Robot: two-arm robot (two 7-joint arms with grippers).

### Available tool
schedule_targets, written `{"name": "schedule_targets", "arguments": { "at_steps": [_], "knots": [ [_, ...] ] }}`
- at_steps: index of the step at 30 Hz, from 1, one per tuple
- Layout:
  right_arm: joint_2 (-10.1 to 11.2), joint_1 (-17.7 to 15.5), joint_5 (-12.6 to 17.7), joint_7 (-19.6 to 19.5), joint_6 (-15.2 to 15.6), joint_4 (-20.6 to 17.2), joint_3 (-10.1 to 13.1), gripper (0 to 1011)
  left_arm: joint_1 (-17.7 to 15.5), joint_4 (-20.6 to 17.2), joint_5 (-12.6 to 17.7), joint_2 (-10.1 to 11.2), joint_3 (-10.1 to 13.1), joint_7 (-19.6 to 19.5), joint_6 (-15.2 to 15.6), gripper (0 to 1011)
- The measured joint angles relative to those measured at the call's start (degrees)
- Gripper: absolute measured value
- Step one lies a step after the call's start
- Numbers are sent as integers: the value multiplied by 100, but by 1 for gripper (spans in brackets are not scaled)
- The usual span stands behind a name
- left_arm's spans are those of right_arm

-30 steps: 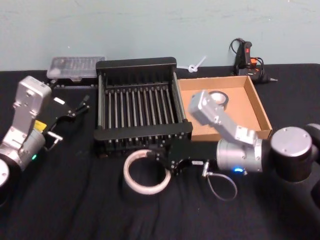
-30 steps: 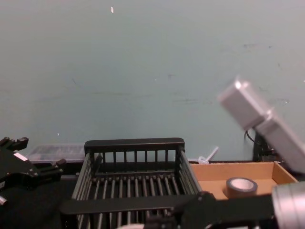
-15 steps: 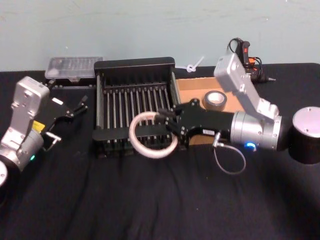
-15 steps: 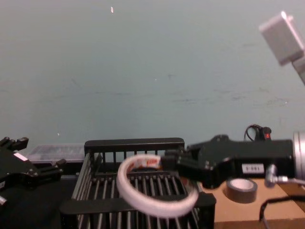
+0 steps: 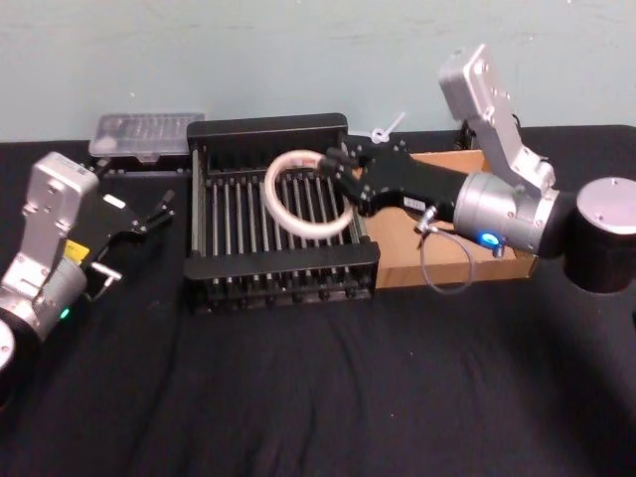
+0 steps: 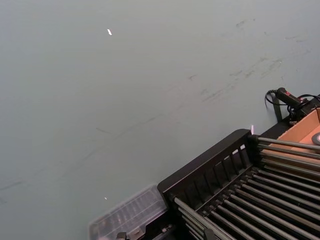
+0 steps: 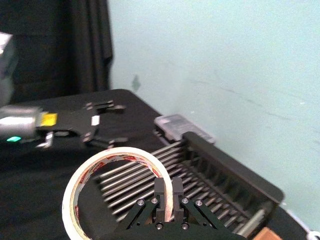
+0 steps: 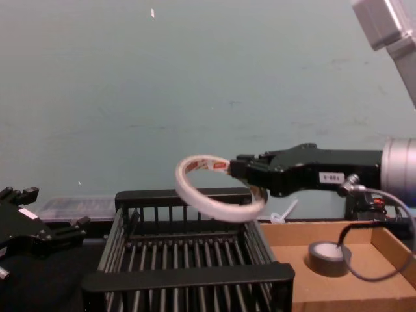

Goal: Pick up the white tape and place it into the black box , Pick up the silver tape and place it into the brown box.

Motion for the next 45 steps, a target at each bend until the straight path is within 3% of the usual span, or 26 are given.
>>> {"name": "schedule_targets", "arguments": {
  "at_steps": [17, 30, 37, 45],
  "knots": [
    [-927, 677, -398, -781, 170, 1391, 137, 97, 0, 0, 0, 0, 0, 0, 0, 1001],
    [-1569, 1183, -807, -908, 44, 2609, 16, 97, 0, 0, 0, 0, 0, 0, 0, 1001],
    [-1758, 1334, -972, -874, 13, 3050, -26, 97, 0, 0, 0, 0, 0, 0, 0, 1001],
    [-1806, 1372, -1123, -766, 53, 3180, -46, 97, 0, 0, 0, 0, 0, 0, 0, 1001]
  ]
}}
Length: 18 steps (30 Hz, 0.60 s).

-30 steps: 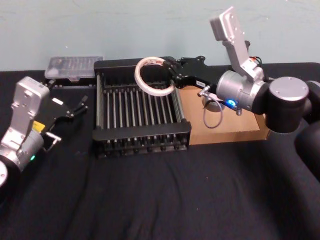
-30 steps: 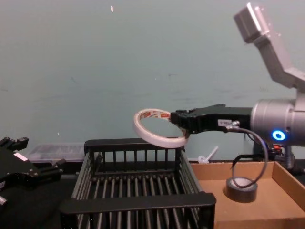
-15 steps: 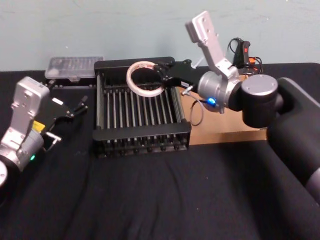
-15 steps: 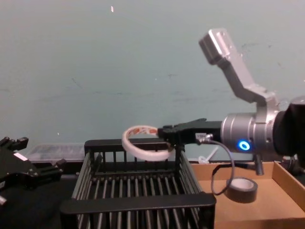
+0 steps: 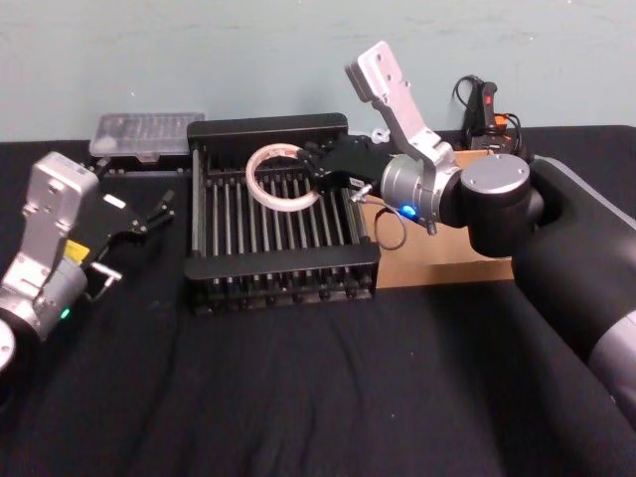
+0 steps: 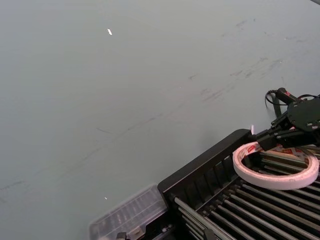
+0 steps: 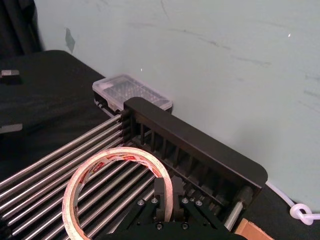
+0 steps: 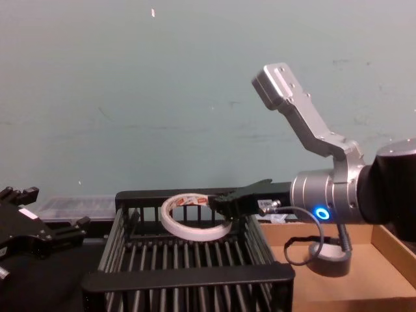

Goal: Pick up the white tape and place it into the black box , Pick up the silver tape and place it into the brown box.

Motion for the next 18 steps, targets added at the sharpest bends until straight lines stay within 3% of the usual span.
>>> {"name": "schedule_targets", "arguments": {
  "at_steps": [17, 18],
  "knots": [
    [4, -7, -103, 38, 74, -13, 1, 99, 0, 0, 0, 0, 0, 0, 0, 1001],
    [4, -7, -103, 38, 74, -13, 1, 133, 0, 0, 0, 0, 0, 0, 0, 1001]
  ]
}}
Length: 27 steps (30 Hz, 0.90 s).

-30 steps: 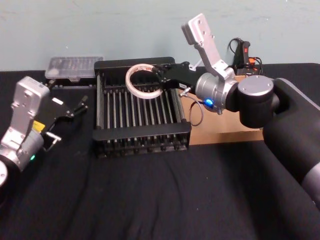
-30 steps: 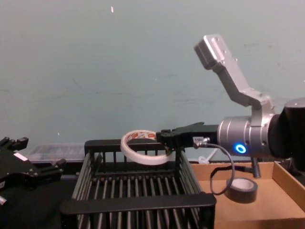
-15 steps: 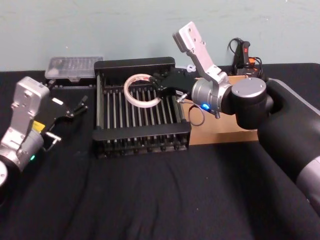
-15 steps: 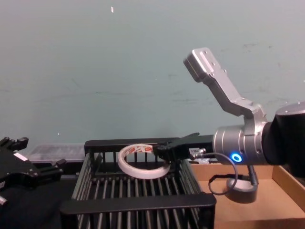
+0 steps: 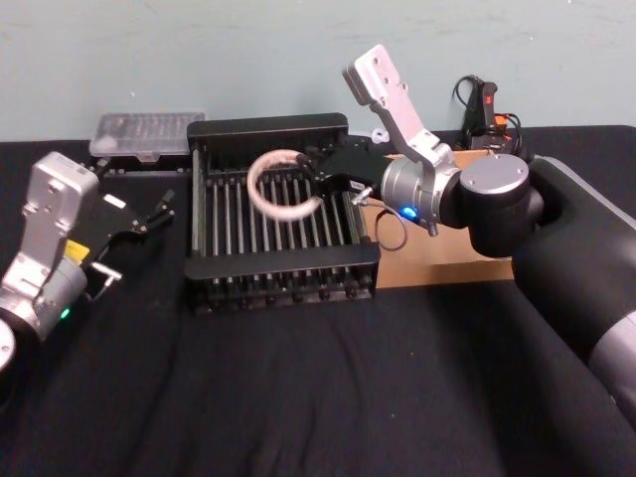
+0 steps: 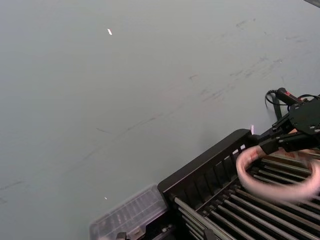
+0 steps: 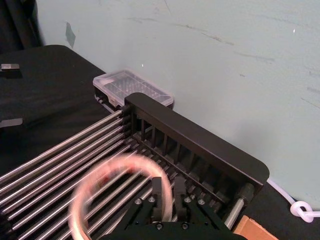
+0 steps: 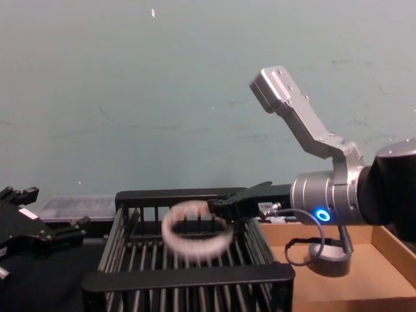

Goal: Pick up the white tape and place it into the black box , Pick up the silver tape and place it into the brown box.

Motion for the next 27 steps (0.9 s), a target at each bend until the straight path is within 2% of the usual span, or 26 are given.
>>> {"name": "schedule_targets", "arguments": {
  "at_steps": [2, 3, 8, 9, 12, 13, 18, 19, 20, 23, 26, 27],
  "knots": [
    [0, -1, 5, -1, -1, -2, 0, 169, 0, 0, 0, 0, 0, 0, 0, 1001],
    [0, -2, 8, 0, -2, -3, 0, 223, 0, 0, 0, 0, 0, 0, 0, 1001],
    [0, -4, 13, -1, -3, -5, 0, 371, 0, 0, 0, 0, 0, 0, 0, 1001],
    [0, -5, 15, -2, -4, -5, 0, 371, 0, 0, 0, 0, 0, 0, 0, 1001],
    [0, -6, 17, -2, -6, -5, 0, 514, 0, 0, 0, 0, 0, 0, 0, 1001],
    [0, -6, 18, -2, -7, -5, 0, 514, 0, 0, 0, 0, 0, 0, 0, 1001],
    [0, -6, 21, -2, -10, -5, 0, 698, 0, 0, 0, 0, 0, 0, 0, 1001],
    [0, -6, 22, -2, -10, -5, 0, 698, 0, 0, 0, 0, 0, 0, 0, 1001],
    [0, -6, 22, -2, -10, -5, 0, 757, 0, 0, 0, 0, 0, 0, 0, 1001],
    [0, -6, 25, -2, -10, -5, 0, 813, 0, 0, 0, 0, 0, 0, 0, 1001],
    [0, -6, 26, -2, -11, -6, 0, 934, 0, 0, 0, 0, 0, 0, 0, 1001],
    [0, -6, 26, -2, -10, -5, 0, 943, 0, 0, 0, 0, 0, 0, 0, 1001]
  ]
}}
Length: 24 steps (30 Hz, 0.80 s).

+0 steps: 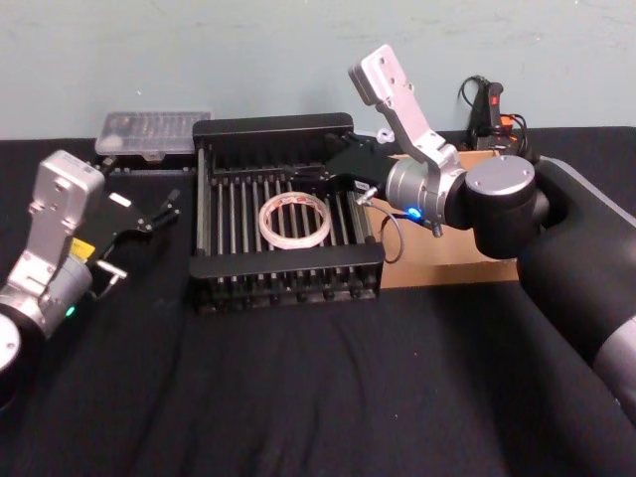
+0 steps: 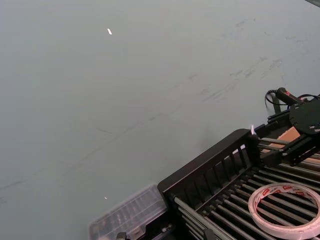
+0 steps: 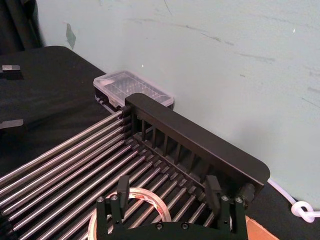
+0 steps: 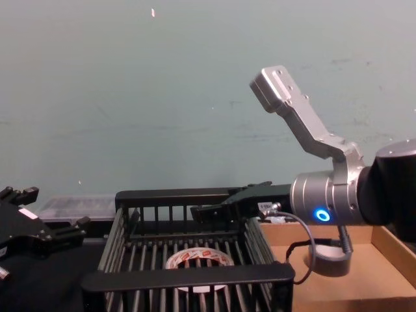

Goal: Pick up the white tape and place it into the black box , Pick up the silver tape and place it into the brown box.

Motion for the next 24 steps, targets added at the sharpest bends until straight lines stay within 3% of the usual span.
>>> {"name": "schedule_targets", "arguments": {
  "at_steps": [3, 15, 20, 24],
  "knots": [
    [0, 0, 0, 0, 0, 0, 0, 1002, 0, 0, 0, 0, 0, 0, 0, 1001],
    [34, -73, -6, 114, -6, -101, 120, 1002, 0, 0, 0, 0, 0, 0, 0, 1001],
    [209, -270, -1, 202, 86, -515, 231, 1002, 0, 0, 0, 0, 1, 0, 0, 1001],
    [470, -542, 66, 274, 199, -1083, 333, 1002, 0, 0, 0, 0, 0, 0, 0, 1001]
  ]
}}
